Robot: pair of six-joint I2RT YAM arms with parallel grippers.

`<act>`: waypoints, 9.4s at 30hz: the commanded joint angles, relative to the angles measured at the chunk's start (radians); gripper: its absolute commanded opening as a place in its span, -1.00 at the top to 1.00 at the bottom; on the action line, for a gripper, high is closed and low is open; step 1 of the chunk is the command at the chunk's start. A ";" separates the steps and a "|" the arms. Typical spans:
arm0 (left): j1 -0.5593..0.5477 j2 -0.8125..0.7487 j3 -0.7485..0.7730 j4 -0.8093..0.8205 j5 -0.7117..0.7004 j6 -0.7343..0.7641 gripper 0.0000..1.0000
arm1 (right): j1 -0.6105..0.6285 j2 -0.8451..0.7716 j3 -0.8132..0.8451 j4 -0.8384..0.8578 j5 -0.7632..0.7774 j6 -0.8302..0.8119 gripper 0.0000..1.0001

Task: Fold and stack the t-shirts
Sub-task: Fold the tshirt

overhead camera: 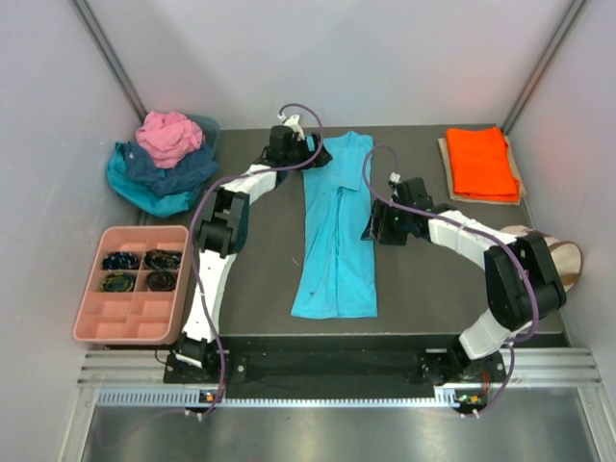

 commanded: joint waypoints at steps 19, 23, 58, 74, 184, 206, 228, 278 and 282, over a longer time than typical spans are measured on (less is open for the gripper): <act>0.023 0.025 0.038 0.035 0.007 0.014 -0.91 | 0.210 0.082 0.245 -0.084 0.071 -0.045 0.31; 0.025 0.029 0.036 0.037 0.006 0.018 -0.90 | 0.236 0.117 0.266 -0.089 0.084 -0.048 0.52; 0.037 0.092 0.056 0.021 0.001 0.012 -0.90 | 0.295 0.243 0.351 -0.121 0.123 -0.034 0.24; 0.041 0.095 0.053 0.031 0.013 0.000 -0.90 | 0.296 0.291 0.332 -0.086 0.133 -0.019 0.32; 0.071 0.088 0.004 0.083 0.055 -0.055 -0.90 | 0.322 0.302 0.260 -0.087 0.119 -0.001 0.43; 0.077 0.088 -0.001 0.087 0.056 -0.062 -0.89 | 0.322 0.254 0.242 -0.090 0.110 0.007 1.00; 0.077 0.089 0.001 0.080 0.055 -0.060 -0.89 | 0.321 0.145 0.191 -0.152 0.131 0.016 1.00; 0.081 -0.105 -0.200 0.147 0.030 -0.080 -0.96 | 0.322 -0.217 -0.106 -0.161 0.206 0.090 0.15; 0.081 -0.251 -0.327 0.152 -0.017 -0.080 -0.98 | 0.322 -0.287 -0.160 -0.158 0.251 0.125 0.03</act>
